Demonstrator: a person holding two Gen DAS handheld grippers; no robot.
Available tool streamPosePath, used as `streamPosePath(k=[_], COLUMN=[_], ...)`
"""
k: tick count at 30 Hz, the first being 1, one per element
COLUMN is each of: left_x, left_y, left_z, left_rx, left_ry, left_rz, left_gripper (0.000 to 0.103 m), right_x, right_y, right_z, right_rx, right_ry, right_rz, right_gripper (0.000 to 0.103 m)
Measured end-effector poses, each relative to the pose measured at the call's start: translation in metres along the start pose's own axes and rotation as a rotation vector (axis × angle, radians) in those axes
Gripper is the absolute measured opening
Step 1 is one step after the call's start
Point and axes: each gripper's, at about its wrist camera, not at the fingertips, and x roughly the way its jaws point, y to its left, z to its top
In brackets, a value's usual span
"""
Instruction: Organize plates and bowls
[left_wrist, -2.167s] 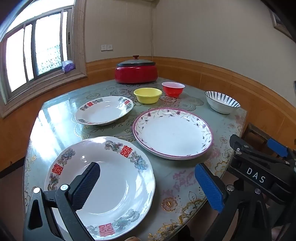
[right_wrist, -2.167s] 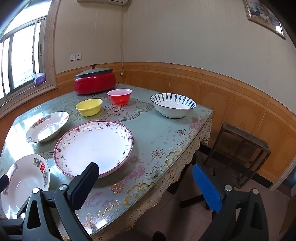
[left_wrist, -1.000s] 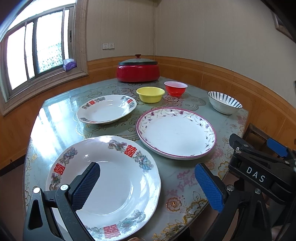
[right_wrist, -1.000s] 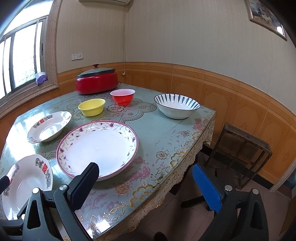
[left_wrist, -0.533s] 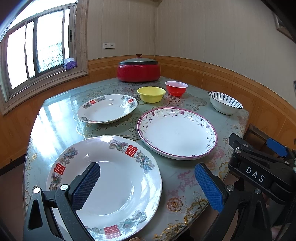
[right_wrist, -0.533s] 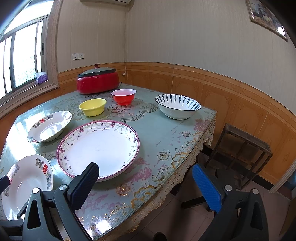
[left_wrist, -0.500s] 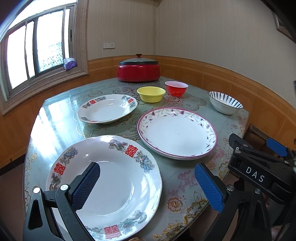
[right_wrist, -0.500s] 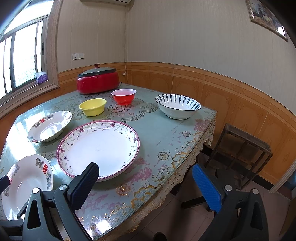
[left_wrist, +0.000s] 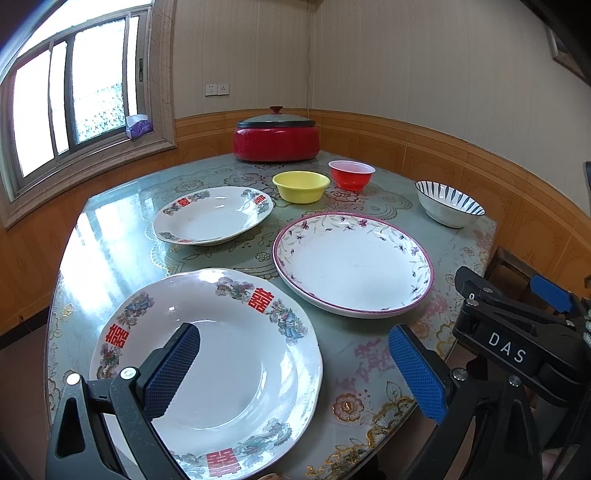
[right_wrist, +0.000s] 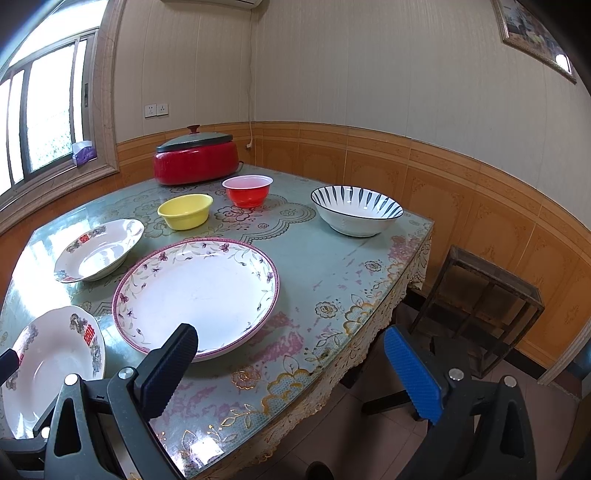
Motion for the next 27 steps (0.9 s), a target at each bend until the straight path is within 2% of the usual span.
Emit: streamPosePath(k=[8, 17, 22, 27], left_x=[0.003, 0.008, 0.009, 0.021], left_y=[-0.005, -0.008, -0.005, -0.010], left_z=[0.000, 0.005, 0.016, 0.028], left_rx=[0.010, 0.003, -0.023, -0.017], left_ry=[0.004, 0.008, 0.003, 0.033], left_rz=[-0.016, -0.103, -0.200, -0.234], left_gripper=[0.103, 0.103, 0.103, 0.103], right_x=[0.006, 0.023, 0.039, 0.077], right_y=[-0.004, -0.020, -0.029, -0.029], right_z=[0.003, 0.013, 0.034, 0.059], right_rx=[-0.014, -0.007, -0.043, -0.094], right_ry=[0.013, 0.047, 0.117, 0.233], right_rz=[0.031, 0.133, 0.377, 0.592], right_gripper=[0.103, 0.103, 0.103, 0.102])
